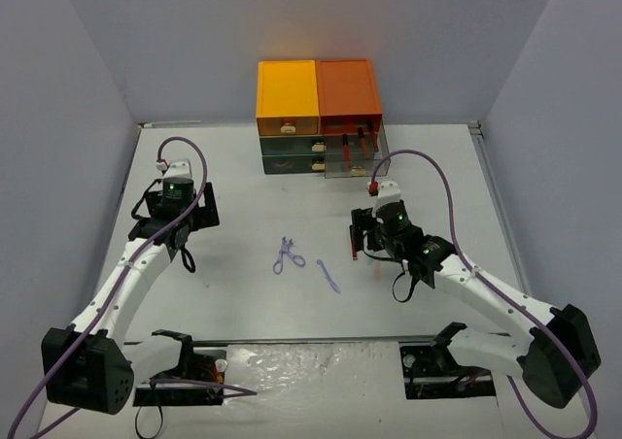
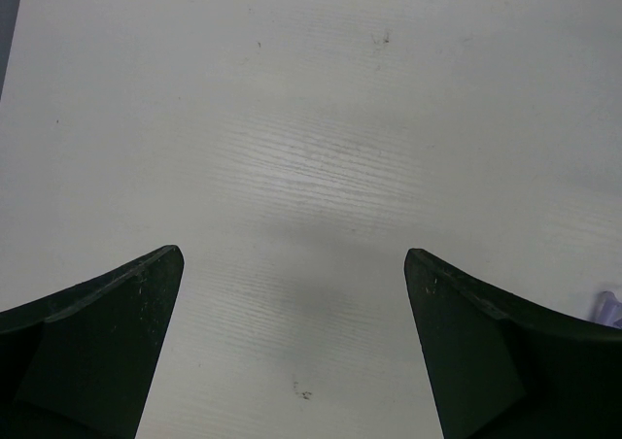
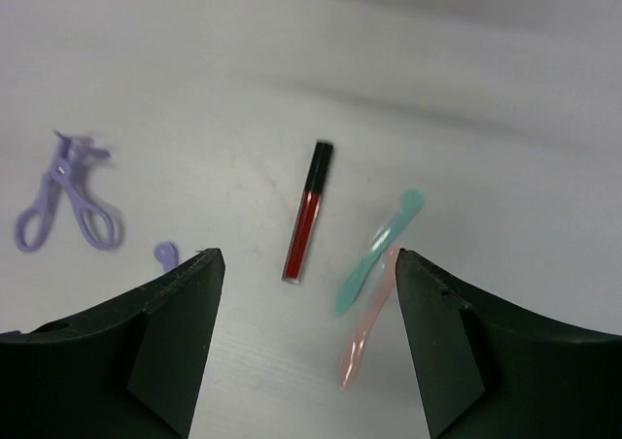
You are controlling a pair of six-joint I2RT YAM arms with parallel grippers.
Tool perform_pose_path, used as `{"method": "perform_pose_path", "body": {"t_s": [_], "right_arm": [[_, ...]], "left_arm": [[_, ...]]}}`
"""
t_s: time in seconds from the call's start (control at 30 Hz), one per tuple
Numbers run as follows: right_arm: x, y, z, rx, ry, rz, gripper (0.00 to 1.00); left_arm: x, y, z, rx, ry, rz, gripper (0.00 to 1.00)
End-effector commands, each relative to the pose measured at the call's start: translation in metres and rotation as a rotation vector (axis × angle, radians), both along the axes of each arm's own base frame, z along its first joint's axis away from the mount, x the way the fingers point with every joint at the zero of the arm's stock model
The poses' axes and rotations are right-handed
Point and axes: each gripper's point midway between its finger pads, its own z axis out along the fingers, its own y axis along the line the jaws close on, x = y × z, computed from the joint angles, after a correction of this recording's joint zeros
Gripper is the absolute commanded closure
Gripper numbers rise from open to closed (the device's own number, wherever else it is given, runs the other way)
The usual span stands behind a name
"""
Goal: Organize the makeup
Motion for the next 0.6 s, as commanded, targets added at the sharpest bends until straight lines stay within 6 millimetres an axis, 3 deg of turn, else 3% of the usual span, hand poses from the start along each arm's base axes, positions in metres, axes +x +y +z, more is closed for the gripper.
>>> {"method": "perform_pose_path", "body": {"t_s": [0.0, 0.13, 0.37, 0.57], "right_arm": [[0.009, 0.011, -0.012, 0.113, -0.039, -0.061, 0.34], [0.012, 0.015, -0.043, 0.113, -0.008, -0.071, 0.37], [0.020, 0.027, -0.070, 0.081, 0.016, -0.050, 0.43], [0.020, 0.021, -0.100, 0.003, 0.060, -0.091, 0.50]], "left_arm": [[0.017, -0.001, 0.027, -0.019, -0.089, 0.003, 0.03], [0.017, -0.001, 0.027, -0.018, -0.088, 0.004, 0.03], [0.016, 0.000, 0.027, -0.015, -0.091, 0.006, 0.03], [0.016, 0.000, 0.029, -0.015, -0.096, 0.007, 0.03]]}}
